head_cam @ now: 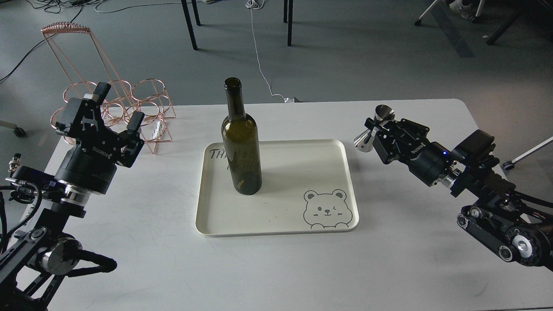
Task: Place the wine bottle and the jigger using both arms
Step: 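Grasp the jigger with the right gripper and lift it off the tray, then carry the jigger with the right gripper away from the tray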
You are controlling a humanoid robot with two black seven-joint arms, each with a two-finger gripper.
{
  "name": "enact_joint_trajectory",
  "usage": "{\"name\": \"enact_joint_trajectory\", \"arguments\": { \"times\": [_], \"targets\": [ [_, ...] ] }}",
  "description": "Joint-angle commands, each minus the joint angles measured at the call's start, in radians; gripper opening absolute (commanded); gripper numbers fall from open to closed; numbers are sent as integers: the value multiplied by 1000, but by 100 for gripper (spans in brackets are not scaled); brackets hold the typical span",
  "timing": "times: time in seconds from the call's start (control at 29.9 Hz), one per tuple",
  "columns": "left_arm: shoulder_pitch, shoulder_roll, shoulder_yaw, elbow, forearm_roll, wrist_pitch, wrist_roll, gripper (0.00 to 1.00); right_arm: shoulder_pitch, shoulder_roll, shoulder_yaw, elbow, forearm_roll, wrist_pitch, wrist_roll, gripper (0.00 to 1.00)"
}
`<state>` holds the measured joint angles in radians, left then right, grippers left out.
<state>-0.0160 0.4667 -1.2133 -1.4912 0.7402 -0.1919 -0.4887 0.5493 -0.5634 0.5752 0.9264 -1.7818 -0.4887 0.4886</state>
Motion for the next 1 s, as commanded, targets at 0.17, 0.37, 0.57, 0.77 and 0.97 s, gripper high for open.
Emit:
{"name": "enact_joint_trajectory", "arguments": {
  "times": [0.17, 0.37, 0.57, 0.77, 0.97],
  "targets": [
    [-2, 0, 1, 0, -1, -6, 0, 98, -69, -47, -3, -110, 65, 0, 0, 14],
    [-2, -2, 3, 0, -1, -6, 0, 98, -94, -44, -6, -169, 68, 0, 0, 14],
    [-2, -2, 6, 0, -1, -6, 0, 98, -106, -29, -14, -182, 67, 0, 0, 16],
    [-2, -3, 6, 0, -1, -6, 0, 98, -100, 2, -21, -233, 68, 0, 0, 19],
    [-2, -5, 6, 0, -1, -6, 0, 98, -95, 14, -21, -251, 67, 0, 0, 22]
  ]
}}
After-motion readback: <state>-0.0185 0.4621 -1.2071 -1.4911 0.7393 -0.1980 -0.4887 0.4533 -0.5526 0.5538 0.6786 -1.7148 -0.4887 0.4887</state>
